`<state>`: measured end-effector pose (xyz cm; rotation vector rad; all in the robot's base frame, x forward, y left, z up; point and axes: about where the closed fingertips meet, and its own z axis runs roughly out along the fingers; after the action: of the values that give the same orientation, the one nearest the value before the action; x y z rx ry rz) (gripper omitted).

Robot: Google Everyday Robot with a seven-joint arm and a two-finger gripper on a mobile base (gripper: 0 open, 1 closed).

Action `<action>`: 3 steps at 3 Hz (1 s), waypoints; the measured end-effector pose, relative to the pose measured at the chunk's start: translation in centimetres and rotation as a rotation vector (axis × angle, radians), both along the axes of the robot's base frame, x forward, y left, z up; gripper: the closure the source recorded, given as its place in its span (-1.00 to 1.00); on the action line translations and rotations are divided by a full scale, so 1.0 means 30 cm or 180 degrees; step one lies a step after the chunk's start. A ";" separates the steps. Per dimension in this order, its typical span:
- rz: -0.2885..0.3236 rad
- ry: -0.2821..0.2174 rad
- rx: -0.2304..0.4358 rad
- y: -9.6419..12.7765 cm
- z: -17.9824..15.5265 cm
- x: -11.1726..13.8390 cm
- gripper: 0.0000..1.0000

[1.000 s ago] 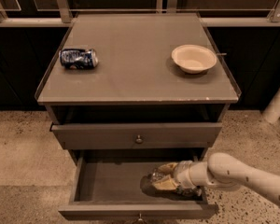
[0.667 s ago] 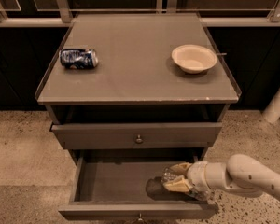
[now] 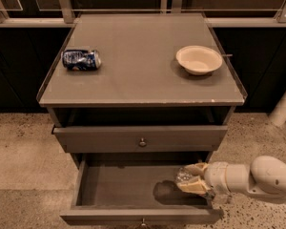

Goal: Pick water bottle from middle drawer and place on counter

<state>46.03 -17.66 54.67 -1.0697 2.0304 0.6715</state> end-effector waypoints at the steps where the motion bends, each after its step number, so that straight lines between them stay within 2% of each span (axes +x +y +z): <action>1: 0.0003 0.0001 -0.0002 0.004 -0.004 0.002 1.00; 2: 0.0151 -0.0116 -0.0148 0.038 0.118 -0.016 1.00; 3: 0.0589 -0.0476 -0.0400 0.155 0.410 -0.084 1.00</action>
Offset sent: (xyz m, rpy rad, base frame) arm -0.0269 0.0514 0.2078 -0.2637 -0.2103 0.2568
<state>43.52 -13.01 66.96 -1.3531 1.8805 0.5440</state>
